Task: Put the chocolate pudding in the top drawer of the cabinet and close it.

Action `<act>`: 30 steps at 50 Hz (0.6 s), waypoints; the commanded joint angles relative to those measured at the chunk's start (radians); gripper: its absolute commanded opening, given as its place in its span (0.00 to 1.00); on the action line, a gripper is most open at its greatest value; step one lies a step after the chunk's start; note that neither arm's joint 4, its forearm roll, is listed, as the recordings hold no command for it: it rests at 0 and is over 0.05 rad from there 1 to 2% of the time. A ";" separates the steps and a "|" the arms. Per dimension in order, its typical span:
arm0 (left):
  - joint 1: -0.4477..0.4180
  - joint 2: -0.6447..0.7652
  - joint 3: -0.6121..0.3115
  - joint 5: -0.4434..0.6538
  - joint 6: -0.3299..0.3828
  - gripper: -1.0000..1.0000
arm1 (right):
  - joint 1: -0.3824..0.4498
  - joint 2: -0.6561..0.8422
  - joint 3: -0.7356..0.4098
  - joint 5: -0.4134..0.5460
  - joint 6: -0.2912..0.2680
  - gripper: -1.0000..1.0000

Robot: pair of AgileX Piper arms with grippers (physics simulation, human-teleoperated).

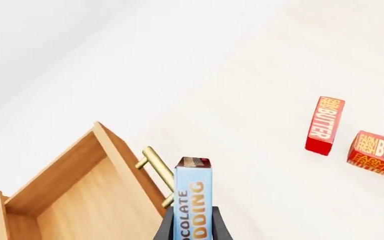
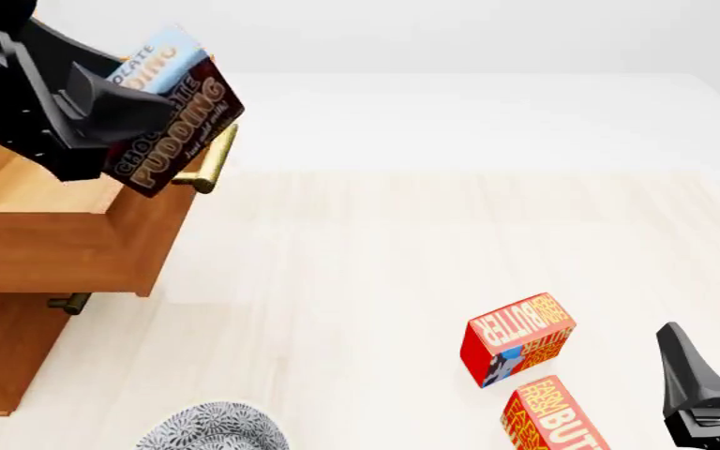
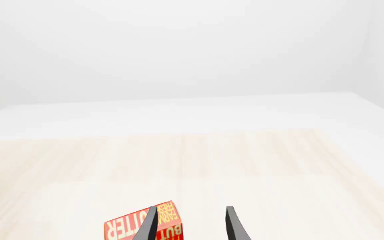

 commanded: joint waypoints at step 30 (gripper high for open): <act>0.268 0.071 -0.186 0.048 -0.002 0.00 | -0.001 -0.003 0.000 -0.001 -0.007 1.00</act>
